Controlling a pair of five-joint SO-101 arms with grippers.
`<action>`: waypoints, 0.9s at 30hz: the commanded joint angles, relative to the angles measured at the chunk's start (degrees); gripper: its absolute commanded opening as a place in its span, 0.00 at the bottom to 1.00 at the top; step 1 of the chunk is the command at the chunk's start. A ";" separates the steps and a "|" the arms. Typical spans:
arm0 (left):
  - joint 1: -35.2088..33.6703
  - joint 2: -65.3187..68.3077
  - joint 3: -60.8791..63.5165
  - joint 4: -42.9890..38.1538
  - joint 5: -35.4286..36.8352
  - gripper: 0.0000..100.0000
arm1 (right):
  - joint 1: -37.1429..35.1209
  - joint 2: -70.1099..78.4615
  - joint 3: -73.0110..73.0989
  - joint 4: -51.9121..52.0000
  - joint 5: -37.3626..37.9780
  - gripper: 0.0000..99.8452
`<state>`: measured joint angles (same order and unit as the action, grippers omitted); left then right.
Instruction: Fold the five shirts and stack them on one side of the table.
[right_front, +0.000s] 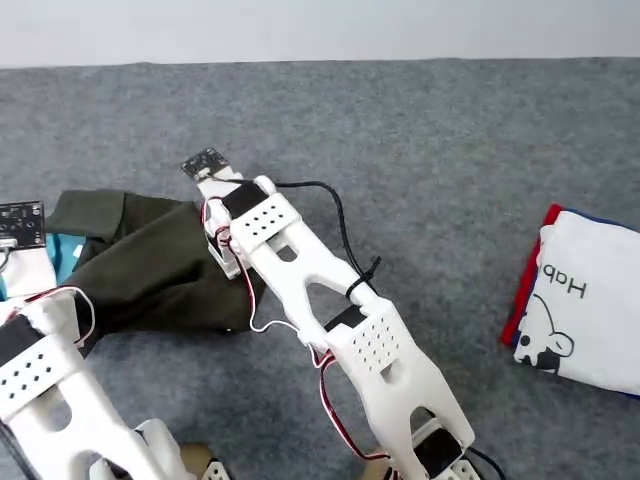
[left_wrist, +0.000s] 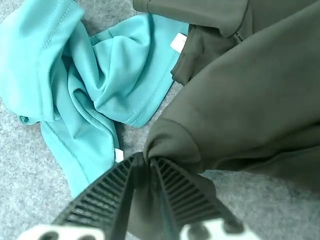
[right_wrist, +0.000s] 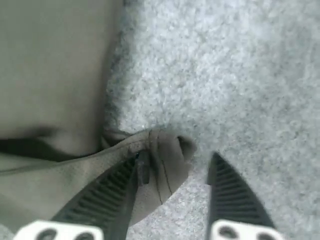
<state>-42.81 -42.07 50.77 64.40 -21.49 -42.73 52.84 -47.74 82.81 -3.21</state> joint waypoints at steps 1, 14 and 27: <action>-0.09 -0.35 -0.22 -1.32 -0.18 0.01 | 0.13 -1.45 -3.08 -0.48 4.92 0.03; -0.09 -0.44 -9.45 -0.88 0.09 0.01 | 6.37 -1.54 -24.09 13.23 14.51 0.01; 17.05 -0.44 -48.40 12.22 10.46 0.01 | 17.36 -14.20 -48.18 19.21 25.58 0.01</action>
<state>-31.47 -42.07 10.68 75.74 -12.44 -26.64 47.30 -92.57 100.48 21.32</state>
